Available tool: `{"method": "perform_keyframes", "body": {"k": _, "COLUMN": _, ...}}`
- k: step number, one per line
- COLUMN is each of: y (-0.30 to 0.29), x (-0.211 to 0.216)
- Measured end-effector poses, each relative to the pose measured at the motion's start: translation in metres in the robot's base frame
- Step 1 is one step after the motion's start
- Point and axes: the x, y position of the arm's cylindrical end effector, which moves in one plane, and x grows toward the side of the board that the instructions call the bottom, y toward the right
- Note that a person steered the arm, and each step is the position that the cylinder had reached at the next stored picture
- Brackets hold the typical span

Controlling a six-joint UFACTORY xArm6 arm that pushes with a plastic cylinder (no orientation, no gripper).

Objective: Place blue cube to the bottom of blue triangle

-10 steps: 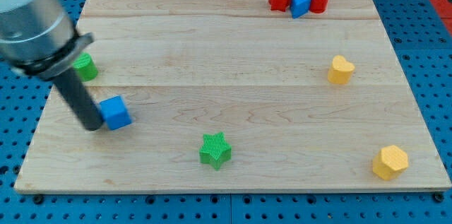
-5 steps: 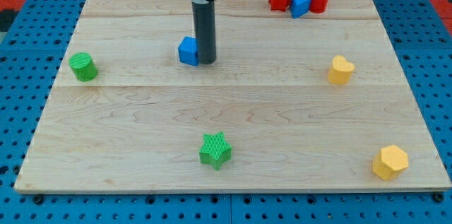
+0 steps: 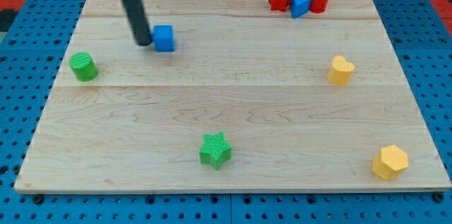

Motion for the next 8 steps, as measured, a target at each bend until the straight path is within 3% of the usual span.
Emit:
{"method": "perform_keyframes", "body": {"k": 2, "y": 0.138, "x": -0.011}}
{"method": "perform_keyframes", "body": {"k": 3, "y": 0.180, "x": -0.002}}
{"method": "perform_keyframes", "body": {"k": 7, "y": 0.299, "x": 0.014}}
{"method": "perform_keyframes", "body": {"k": 8, "y": 0.299, "x": -0.012}}
